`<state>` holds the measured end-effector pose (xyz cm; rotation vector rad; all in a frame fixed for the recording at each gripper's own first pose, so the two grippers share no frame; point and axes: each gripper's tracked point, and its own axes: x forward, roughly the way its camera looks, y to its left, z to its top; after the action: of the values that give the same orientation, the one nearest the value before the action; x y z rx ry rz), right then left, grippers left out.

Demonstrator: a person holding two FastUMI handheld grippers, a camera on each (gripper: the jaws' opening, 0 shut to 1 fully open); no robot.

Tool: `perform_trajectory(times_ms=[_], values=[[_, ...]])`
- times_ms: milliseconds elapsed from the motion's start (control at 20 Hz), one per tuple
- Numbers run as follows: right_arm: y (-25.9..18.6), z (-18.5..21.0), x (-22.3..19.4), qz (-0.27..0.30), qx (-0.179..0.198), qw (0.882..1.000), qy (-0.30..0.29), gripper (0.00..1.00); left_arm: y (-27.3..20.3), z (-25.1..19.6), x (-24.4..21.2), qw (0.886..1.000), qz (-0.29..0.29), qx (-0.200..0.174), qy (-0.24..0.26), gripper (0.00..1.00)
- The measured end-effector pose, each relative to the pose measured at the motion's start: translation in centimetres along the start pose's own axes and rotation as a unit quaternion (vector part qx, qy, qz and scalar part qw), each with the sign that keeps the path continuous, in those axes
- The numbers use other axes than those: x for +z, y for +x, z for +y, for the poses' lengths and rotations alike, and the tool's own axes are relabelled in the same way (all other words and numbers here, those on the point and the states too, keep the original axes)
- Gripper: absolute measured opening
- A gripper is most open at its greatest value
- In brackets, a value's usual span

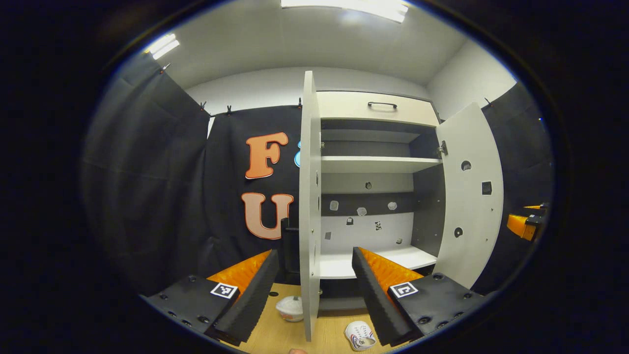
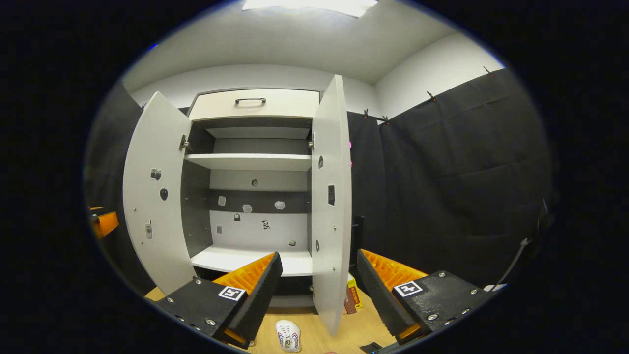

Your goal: Grab one shoe with the right hand and put it into the shoe cabinet, grab the other shoe with the left hand and put it into the shoe cabinet; then close the right door with the right hand and the left door with the left hand.

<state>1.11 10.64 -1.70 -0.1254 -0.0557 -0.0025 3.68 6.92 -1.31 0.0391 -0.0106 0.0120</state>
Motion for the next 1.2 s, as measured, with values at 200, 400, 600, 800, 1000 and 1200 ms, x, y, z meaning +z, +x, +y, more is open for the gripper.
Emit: perform_trajectory(times_ms=[200,400,600,800,1000,1200], values=[[1.2,2.3,-3.4,0.013,0.028,1.0,0.0,0.94,-0.3,-0.8,-0.2,1.0,-0.002,0.008,-0.002,0.96],[2.1,5.1,-8.4,0.039,0.071,0.997,0.012,0.94,-0.7,-1.5,0.5,1.0,-0.007,0.013,0.002,0.96],[3.2,5.7,-14.2,0.065,0.081,0.995,0.012,0.94,-1.0,-1.3,1.1,1.0,-0.012,0.023,0.009,0.96],[4.2,6.1,-22.4,0.119,0.079,0.99,-0.018,0.94,-1.4,-0.7,1.5,0.999,-0.014,0.037,0.01,0.96],[4.1,6.5,-30.6,0.182,0.081,0.979,-0.04,0.94,-1.9,0.1,1.7,0.998,-0.014,0.052,0.019,0.97],[4.0,6.3,-38.6,0.25,0.078,0.964,-0.056,0.94,-2.2,0.7,1.9,0.997,-0.014,0.071,0.031,0.95]])
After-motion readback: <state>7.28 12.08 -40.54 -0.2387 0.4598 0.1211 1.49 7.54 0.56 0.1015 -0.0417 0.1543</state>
